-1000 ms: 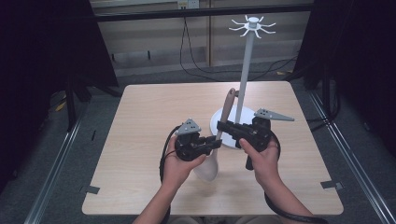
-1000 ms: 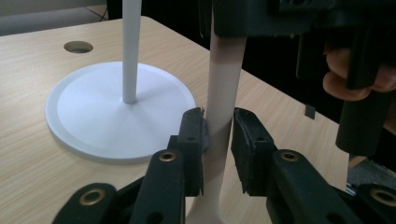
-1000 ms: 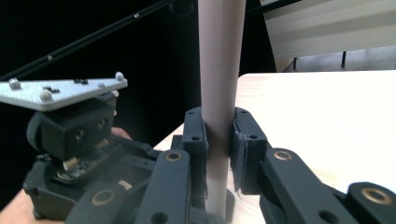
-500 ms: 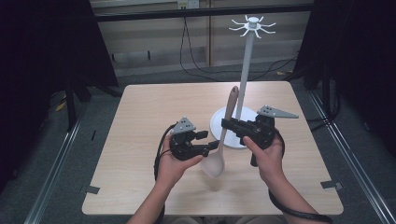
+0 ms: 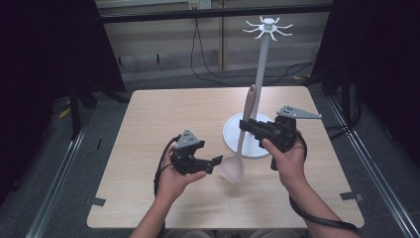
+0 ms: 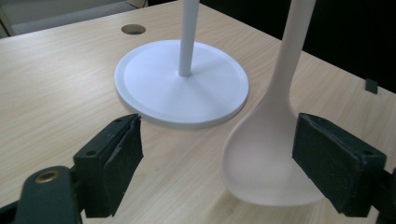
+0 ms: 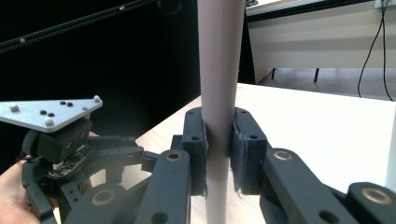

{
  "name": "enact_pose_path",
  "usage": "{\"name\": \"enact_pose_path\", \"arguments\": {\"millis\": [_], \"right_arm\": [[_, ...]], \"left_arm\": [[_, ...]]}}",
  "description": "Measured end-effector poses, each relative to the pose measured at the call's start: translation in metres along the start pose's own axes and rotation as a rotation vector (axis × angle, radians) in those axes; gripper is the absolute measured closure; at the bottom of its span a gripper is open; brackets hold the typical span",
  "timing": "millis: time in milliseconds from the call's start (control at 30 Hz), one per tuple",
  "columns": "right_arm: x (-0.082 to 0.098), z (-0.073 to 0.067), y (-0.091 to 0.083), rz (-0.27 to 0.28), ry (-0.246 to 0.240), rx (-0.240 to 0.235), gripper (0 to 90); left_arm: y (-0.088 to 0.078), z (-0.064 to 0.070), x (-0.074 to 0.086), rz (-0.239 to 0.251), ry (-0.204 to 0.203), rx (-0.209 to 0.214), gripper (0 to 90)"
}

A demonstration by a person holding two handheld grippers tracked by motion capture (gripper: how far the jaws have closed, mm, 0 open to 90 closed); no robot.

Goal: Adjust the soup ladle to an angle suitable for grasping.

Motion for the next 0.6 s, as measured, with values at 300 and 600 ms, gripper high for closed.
{"name": "enact_pose_path", "arguments": {"millis": [300,600], "right_arm": [[-0.010,0.003,0.001,0.010,-0.022,0.002,77.7],[-0.019,0.004,0.002,0.012,-0.052,0.008,77.7]], "left_arm": [[-0.005,-0.015,0.023,-0.021,-0.029,-0.035,9.7],[-0.010,-0.026,0.038,-0.038,-0.040,-0.067,6.6]]}}
Point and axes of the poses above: each handheld gripper's, and its own axes: y roughly forward along the jaws, x roughly out of its underside, z roughly to its right, the point moved 9 cm from there along y, roughly forward along the jaws, and after that the axes turned 7 degrees about x, right-handed, at the moved point
